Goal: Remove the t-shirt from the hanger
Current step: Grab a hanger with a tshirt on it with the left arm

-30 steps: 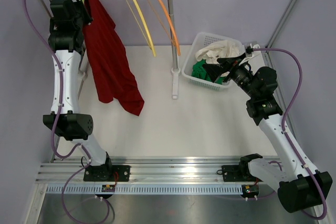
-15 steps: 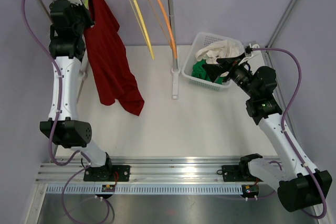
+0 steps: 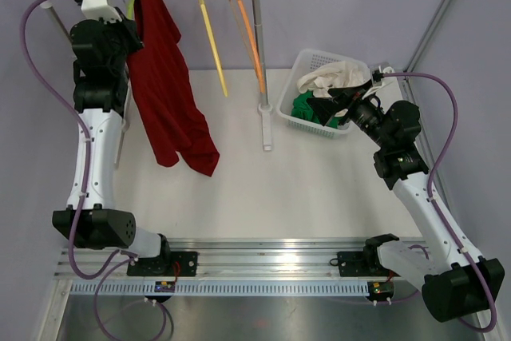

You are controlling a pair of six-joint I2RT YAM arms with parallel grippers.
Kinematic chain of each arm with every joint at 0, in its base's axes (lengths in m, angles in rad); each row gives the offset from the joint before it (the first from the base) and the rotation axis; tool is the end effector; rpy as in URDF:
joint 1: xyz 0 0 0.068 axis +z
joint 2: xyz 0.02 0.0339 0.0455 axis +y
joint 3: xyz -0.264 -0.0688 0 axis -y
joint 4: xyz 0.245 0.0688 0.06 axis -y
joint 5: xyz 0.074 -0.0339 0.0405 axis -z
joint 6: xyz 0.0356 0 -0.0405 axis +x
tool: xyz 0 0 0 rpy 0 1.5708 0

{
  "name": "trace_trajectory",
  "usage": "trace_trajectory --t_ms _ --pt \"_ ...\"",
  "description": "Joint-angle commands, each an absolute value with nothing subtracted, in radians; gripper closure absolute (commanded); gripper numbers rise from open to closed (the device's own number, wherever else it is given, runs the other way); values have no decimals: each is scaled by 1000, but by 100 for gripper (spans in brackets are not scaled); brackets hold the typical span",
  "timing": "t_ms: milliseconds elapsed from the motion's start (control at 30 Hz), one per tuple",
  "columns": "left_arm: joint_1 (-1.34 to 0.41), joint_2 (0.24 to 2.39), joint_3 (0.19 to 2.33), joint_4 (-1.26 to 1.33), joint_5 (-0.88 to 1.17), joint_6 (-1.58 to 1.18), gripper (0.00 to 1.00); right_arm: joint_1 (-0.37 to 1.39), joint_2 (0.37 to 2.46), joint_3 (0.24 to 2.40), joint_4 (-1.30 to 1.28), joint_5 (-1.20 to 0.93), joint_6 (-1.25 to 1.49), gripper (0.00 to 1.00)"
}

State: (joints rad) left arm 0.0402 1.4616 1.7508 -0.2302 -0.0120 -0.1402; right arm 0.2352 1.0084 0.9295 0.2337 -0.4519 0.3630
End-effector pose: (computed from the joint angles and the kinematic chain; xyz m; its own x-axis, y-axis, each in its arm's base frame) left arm 0.3181 0.0132 0.5098 0.0656 -0.1372 -0.9884 -0.0434 0.9892 -0.1402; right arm 0.2229 0.0694 0.3937 -0.0833 0.3085 -0.9476 -0.6415 0.7111 0.2879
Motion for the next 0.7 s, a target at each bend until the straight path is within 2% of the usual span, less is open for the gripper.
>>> trace_trajectory --t_ms 0,667 --pt "37 1378 1743 -41 34 -158 100 239 1009 960 278 -474 368 1" --pt "35 1250 1664 -54 72 -172 100 239 1002 960 272 -476 364 1"
